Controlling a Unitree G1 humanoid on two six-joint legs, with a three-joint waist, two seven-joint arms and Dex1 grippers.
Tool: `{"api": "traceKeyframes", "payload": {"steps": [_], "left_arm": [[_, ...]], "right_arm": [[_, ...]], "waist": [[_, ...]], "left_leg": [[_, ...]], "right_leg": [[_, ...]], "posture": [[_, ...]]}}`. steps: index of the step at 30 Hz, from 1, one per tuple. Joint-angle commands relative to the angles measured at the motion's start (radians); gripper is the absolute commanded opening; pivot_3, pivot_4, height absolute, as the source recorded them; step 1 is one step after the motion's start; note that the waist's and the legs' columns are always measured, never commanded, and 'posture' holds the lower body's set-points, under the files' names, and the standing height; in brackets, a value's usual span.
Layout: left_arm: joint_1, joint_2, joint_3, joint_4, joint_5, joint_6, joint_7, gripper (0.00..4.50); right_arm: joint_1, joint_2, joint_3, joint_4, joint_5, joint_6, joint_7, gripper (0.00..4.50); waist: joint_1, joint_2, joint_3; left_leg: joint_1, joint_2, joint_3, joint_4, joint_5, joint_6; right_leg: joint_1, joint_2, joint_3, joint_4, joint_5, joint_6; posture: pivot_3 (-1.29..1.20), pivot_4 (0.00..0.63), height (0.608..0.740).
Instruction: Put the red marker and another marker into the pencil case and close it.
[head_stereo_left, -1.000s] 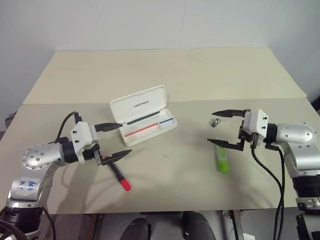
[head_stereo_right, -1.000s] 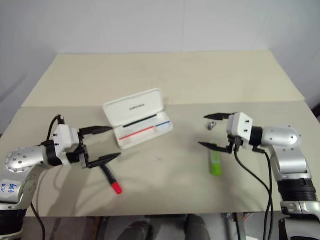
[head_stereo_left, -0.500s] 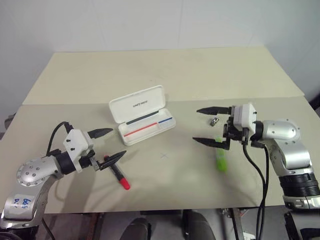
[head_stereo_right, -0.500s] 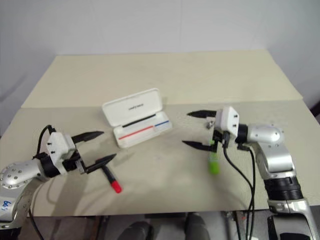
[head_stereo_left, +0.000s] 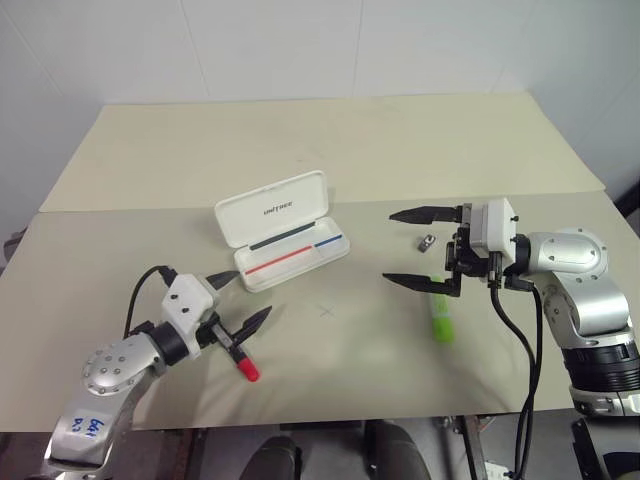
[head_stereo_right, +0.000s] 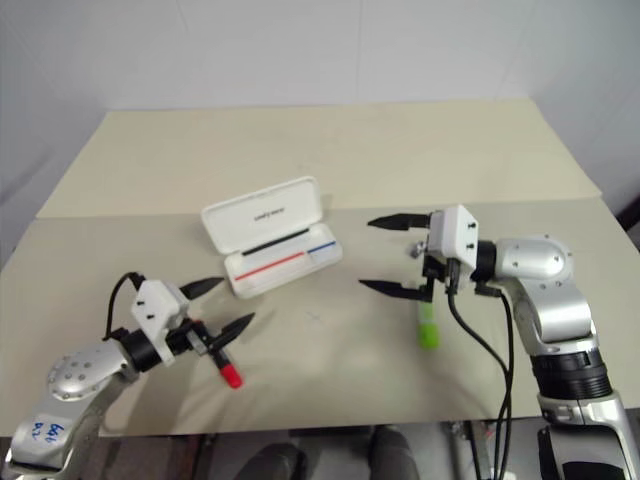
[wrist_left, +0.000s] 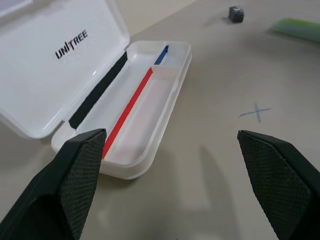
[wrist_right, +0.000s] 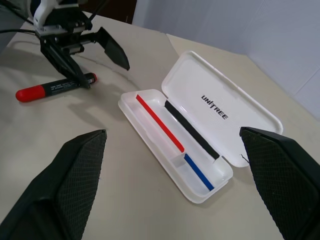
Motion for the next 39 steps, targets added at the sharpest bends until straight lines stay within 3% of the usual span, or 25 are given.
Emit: {"api": "traceKeyframes", "payload": {"steps": [1,17,39], "left_arm": [[-0.029,0.004,-0.018,-0.02,0.044,0.013,0.032,4.45],[-0.164,0.104,-0.032,0.058,0.021,0.159,-0.064,4.45],[-0.352,0.236,-0.091,-0.005,-0.012,0.475,-0.15,4.45]], "right_arm": [[-0.011,0.009,-0.013,-0.026,0.007,-0.008,-0.016,4.5],[-0.006,0.04,-0.009,-0.055,0.008,0.007,-0.066,4.5],[0.002,0.097,0.011,-0.076,-0.001,0.015,-0.101,4.5]], "waist": [[0.0,0.0,0.0],[0.0,0.0,0.0],[-0.001,0.0,0.0]], "left_leg": [[0.0,0.0,0.0,0.0,0.0,0.0],[0.0,0.001,0.0,0.0,0.0,0.0],[-0.001,0.001,0.0,0.0,0.0,0.0]], "right_leg": [[0.0,0.0,0.0,0.0,0.0,0.0],[-0.001,0.001,0.001,-0.001,0.001,0.0],[-0.001,0.001,0.001,-0.001,0.001,0.0]], "posture": [[0.0,0.15,0.74],[0.0,0.15,0.74],[0.0,0.15,0.74]]}}
